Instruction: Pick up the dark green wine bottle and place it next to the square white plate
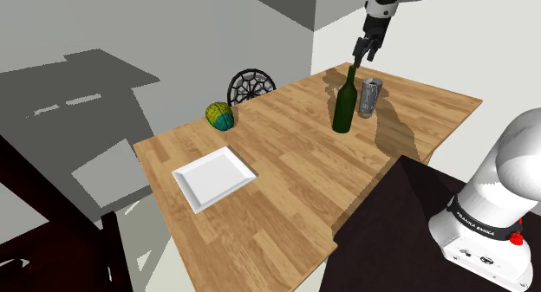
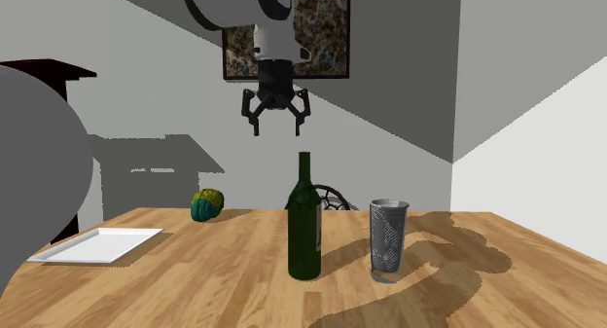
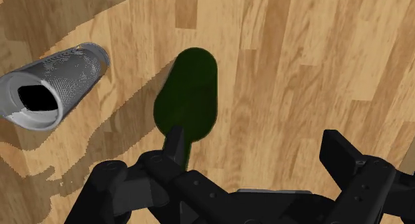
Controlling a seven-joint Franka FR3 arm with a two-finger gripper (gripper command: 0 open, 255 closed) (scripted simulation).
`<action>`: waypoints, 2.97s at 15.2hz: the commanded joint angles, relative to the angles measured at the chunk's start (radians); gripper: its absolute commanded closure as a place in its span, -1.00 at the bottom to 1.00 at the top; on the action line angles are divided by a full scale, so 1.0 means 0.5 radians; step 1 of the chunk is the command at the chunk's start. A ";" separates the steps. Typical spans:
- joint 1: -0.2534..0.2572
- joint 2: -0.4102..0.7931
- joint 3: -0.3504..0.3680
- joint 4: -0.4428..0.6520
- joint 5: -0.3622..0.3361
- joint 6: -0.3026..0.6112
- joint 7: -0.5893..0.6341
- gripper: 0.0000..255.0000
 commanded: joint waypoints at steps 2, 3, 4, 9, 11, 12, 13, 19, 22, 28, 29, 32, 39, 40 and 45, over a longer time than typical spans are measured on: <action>-0.002 0.239 -0.078 0.162 0.125 0.060 -0.175 -1.00; -0.009 0.323 -0.100 0.228 0.175 0.069 -0.236 -1.00; -0.018 0.409 -0.118 0.297 0.228 0.074 -0.297 -1.00; -0.079 0.685 -0.143 0.514 0.401 0.091 -0.480 -1.00; -0.081 0.708 -0.139 0.488 0.417 0.137 -0.490 -1.00; -0.082 0.721 -0.137 0.476 0.425 0.160 -0.495 -1.00; -0.083 0.734 -0.135 0.464 0.434 0.183 -0.501 -1.00; -0.086 0.769 -0.130 0.436 0.458 0.241 -0.517 -1.00; -0.086 0.769 -0.130 0.436 0.458 0.241 -0.517 -1.00; -0.086 0.768 -0.130 0.436 0.457 0.241 -0.516 1.00; -0.086 0.768 -0.130 0.436 0.457 0.241 -0.517 1.00; -0.086 0.768 -0.130 0.436 0.457 0.241 -0.517 1.00; -0.080 0.714 -0.138 0.535 0.415 0.096 -0.481 1.00; -0.079 0.707 -0.140 0.554 0.410 0.071 -0.476 1.00; -0.077 0.675 -0.144 0.652 0.385 -0.054 -0.454 1.00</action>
